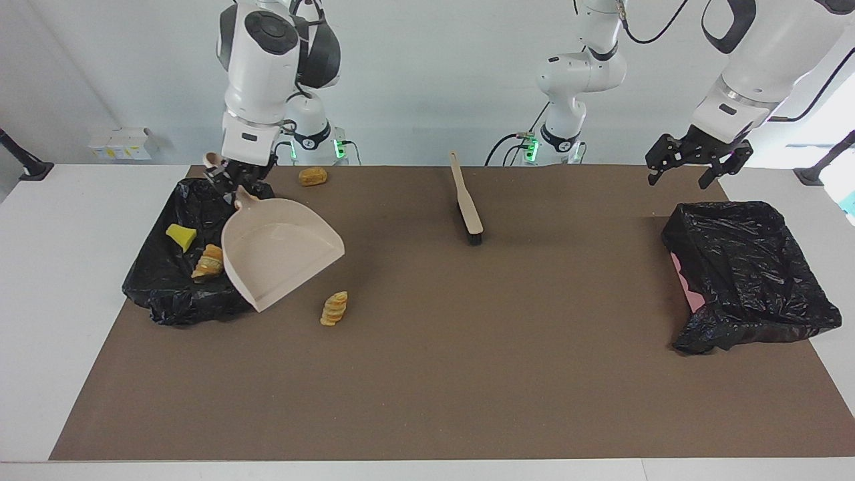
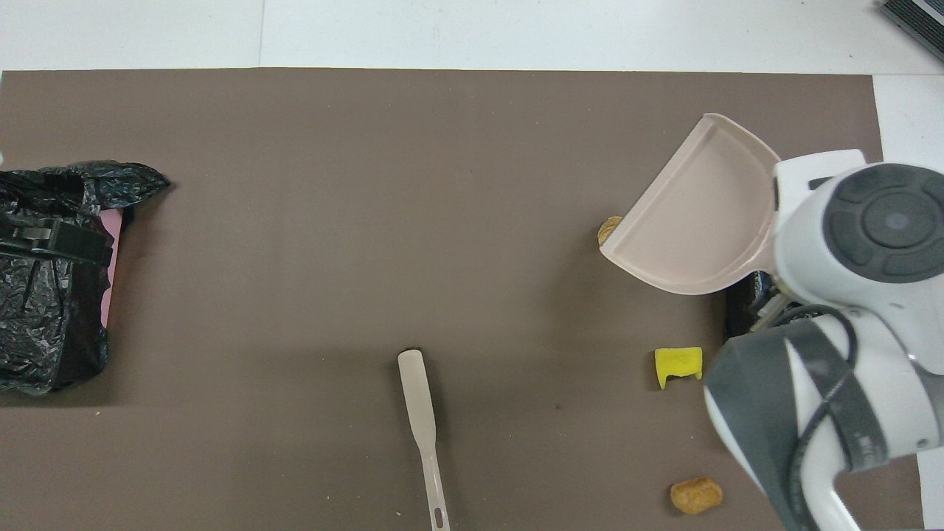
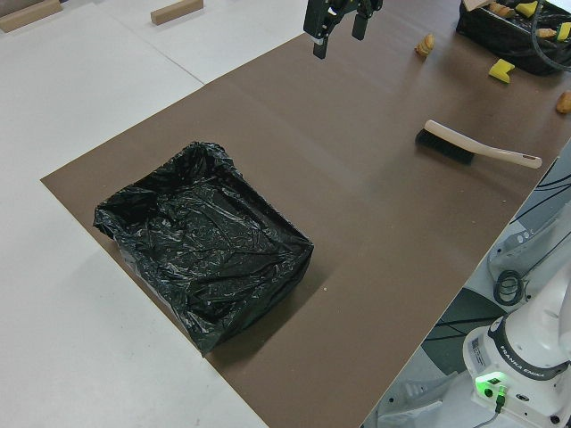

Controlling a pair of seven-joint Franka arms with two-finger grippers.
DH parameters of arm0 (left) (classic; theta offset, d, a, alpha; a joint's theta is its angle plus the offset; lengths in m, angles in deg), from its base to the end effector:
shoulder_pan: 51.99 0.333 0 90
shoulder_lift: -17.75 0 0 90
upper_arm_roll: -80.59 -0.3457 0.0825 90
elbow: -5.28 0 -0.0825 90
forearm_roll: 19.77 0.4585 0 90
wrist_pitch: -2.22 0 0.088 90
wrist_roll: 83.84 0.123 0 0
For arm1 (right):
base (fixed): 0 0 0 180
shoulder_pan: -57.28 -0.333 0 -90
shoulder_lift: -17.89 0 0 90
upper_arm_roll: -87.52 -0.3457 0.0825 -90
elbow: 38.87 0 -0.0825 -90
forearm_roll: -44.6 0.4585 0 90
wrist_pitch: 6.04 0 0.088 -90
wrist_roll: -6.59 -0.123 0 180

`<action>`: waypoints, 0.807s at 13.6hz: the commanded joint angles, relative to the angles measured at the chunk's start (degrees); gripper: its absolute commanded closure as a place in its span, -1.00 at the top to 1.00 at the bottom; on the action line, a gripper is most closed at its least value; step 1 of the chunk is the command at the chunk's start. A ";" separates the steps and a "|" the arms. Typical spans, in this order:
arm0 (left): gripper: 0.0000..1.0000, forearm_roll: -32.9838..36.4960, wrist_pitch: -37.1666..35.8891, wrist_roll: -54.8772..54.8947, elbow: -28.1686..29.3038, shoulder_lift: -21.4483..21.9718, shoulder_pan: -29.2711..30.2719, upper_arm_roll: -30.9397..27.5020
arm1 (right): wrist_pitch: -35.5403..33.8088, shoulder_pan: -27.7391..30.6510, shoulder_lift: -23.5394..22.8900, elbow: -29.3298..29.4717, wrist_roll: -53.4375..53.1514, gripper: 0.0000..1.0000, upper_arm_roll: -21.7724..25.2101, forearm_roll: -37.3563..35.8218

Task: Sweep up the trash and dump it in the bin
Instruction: 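Bring the empty dustpan back with the right gripper and set it down centrally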

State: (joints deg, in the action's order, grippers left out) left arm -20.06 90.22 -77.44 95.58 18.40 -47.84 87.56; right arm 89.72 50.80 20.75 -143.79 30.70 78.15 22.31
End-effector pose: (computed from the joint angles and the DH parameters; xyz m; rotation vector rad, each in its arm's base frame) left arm 0.6202 -0.0316 0.6394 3.1265 -0.2522 -0.0451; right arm 0.5949 0.1258 0.5436 2.5563 1.0181 -0.1918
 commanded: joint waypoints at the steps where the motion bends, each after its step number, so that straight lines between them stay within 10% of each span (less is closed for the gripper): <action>1: 1.00 1.09 -0.37 0.72 0.49 0.75 0.25 0.06 | -4.61 -6.06 -8.97 10.05 -15.26 -1.00 0.06 3.57; 4: 1.00 1.09 -0.28 0.72 0.40 0.84 0.25 0.06 | -5.41 -10.99 -19.26 20.25 -40.02 -1.00 0.06 18.12; 11: 1.00 1.09 -0.37 0.72 0.40 0.75 0.16 0.06 | -3.40 -21.71 -43.77 45.65 -59.32 -1.00 0.67 19.92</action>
State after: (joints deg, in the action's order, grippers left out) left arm -20.06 90.22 -77.42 95.58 18.44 -47.84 87.56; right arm 87.14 31.23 -13.45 -109.39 -24.21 78.23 41.08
